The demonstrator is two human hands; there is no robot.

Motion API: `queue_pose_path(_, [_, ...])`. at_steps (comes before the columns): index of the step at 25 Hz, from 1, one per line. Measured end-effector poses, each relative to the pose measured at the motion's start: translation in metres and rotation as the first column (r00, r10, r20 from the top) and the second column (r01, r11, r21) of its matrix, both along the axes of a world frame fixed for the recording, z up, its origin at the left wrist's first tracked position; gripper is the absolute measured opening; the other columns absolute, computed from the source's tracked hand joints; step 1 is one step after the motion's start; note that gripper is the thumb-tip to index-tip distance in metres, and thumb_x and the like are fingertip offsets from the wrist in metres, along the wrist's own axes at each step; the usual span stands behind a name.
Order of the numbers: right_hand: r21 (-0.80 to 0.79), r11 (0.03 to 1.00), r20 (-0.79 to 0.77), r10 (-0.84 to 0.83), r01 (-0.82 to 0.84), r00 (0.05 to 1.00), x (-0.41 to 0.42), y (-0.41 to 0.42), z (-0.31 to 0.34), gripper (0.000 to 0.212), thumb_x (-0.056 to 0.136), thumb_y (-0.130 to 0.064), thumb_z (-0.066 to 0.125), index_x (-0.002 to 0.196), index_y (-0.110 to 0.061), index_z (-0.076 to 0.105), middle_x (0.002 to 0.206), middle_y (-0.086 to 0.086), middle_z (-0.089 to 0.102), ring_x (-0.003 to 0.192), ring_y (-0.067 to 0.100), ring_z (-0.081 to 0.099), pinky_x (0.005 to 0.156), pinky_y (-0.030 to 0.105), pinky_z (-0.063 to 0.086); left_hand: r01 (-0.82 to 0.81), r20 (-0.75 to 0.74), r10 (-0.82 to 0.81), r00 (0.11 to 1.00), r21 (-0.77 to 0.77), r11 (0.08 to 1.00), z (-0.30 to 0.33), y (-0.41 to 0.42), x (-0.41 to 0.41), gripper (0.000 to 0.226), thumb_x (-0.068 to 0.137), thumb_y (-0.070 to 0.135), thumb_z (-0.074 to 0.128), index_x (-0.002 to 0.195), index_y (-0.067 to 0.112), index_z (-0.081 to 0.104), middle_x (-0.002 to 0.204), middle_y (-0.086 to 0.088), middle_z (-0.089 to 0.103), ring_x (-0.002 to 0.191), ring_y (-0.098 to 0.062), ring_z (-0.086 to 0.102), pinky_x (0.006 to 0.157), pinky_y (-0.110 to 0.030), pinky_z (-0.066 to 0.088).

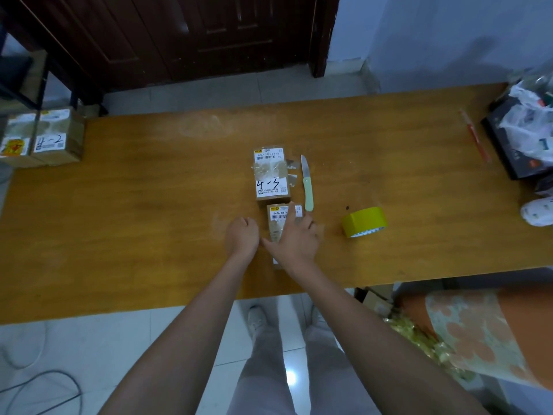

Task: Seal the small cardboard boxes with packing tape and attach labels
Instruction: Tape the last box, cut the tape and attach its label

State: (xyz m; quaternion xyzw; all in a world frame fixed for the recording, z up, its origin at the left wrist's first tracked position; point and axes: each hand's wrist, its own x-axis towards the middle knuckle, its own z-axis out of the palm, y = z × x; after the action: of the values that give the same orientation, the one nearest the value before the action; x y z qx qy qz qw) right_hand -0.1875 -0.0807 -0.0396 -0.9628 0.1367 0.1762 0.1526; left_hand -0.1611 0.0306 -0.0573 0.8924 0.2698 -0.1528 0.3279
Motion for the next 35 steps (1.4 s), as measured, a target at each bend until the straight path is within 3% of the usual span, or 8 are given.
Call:
queue_pose_path(4, [-0.07,0.998,-0.028,0.001,-0.003,1.0,-0.003,0.009,-0.003,0.11,0.072,-0.062,0.069,0.152,-0.024,0.004,0.142,0.02,0.028,0.119,0.034,0.04,0.086,0.041,0.047,0.036,0.02,-0.039,0.999,0.131,0.991,0.013,0.005,0.027,0.033,0.096,0.021,0.039,0.104,-0.002,0.061,0.108,-0.021,0.064,0.098,-0.038,0.061,0.077,-0.039,0.048])
queue_pose_path(8, [-0.064,0.998,0.005,-0.028,0.028,1.0,0.006,0.002,0.009,0.106,0.072,-0.064,0.066,0.151,-0.024,0.006,0.137,0.018,0.03,0.112,0.032,0.043,0.078,0.037,0.045,0.1,0.115,-0.122,0.986,0.183,0.978,0.038,-0.003,0.068,0.037,0.095,0.021,0.042,0.124,-0.002,0.049,0.128,-0.019,0.051,0.116,-0.036,0.051,0.086,-0.04,0.043])
queue_pose_path(12, [-0.081,0.996,0.024,-0.045,0.047,0.999,0.027,-0.024,0.027,0.104,0.068,-0.06,0.07,0.149,-0.025,0.013,0.127,0.014,0.038,0.106,0.03,0.044,0.065,0.033,0.038,0.221,0.112,-0.262,0.959,0.284,0.933,0.051,-0.024,0.104,0.045,0.095,0.03,0.045,0.129,0.001,0.045,0.134,-0.019,0.047,0.122,-0.034,0.045,0.094,-0.04,0.041])
queue_pose_path(16, [-0.122,0.989,0.015,-0.083,0.084,0.996,0.044,-0.055,0.033,0.103,0.067,-0.058,0.071,0.147,-0.024,0.016,0.128,0.014,0.038,0.109,0.032,0.045,0.068,0.034,0.04,0.262,0.055,-0.289,0.956,0.29,0.921,0.046,-0.045,0.125,0.061,0.093,0.047,0.048,0.14,0.009,0.038,0.143,-0.016,0.037,0.128,-0.036,0.037,0.101,-0.043,0.039])
queue_pose_path(19, [-0.12,0.988,0.021,-0.09,0.092,0.996,0.049,-0.068,0.03,0.104,0.066,-0.057,0.071,0.148,-0.024,0.015,0.13,0.015,0.037,0.111,0.034,0.044,0.073,0.035,0.043,0.285,-0.029,-0.286,0.958,0.241,0.928,0.035,-0.062,0.135,0.087,0.086,0.068,0.048,0.153,0.023,0.016,0.157,-0.015,0.015,0.136,-0.039,0.029,0.105,-0.046,0.035])
queue_pose_path(22, [-0.117,0.989,0.032,-0.089,0.092,0.996,0.052,-0.075,0.026,0.104,0.066,-0.057,0.071,0.148,-0.024,0.015,0.13,0.014,0.036,0.111,0.033,0.044,0.069,0.034,0.038,0.249,-0.036,-0.247,0.968,0.181,0.951,0.022,-0.073,0.139,0.097,0.08,0.071,0.054,0.155,0.03,0.006,0.16,-0.015,-0.003,0.141,-0.041,0.023,0.107,-0.045,0.035])
queue_pose_path(29, [-0.054,0.996,0.028,-0.076,0.077,0.997,0.065,-0.078,0.03,0.103,0.064,-0.059,0.071,0.145,-0.026,0.017,0.126,0.012,0.038,0.11,0.032,0.044,0.068,0.035,0.038,0.214,0.035,-0.231,0.972,0.267,0.94,0.024,-0.061,0.126,0.093,0.077,0.063,0.065,0.152,0.029,0.022,0.16,-0.014,0.003,0.124,-0.041,0.044,0.087,-0.04,0.05])
queue_pose_path(35, [-0.014,1.0,0.03,0.001,-0.001,1.0,0.094,-0.07,0.063,0.099,0.069,-0.064,0.068,0.146,-0.024,0.019,0.131,0.013,0.037,0.112,0.03,0.047,0.069,0.033,0.038,0.221,0.006,-0.236,0.972,0.33,0.918,0.072,-0.033,0.112,0.092,0.077,0.063,0.065,0.152,0.027,0.026,0.16,-0.016,0.004,0.123,-0.038,0.051,0.096,-0.041,0.048])
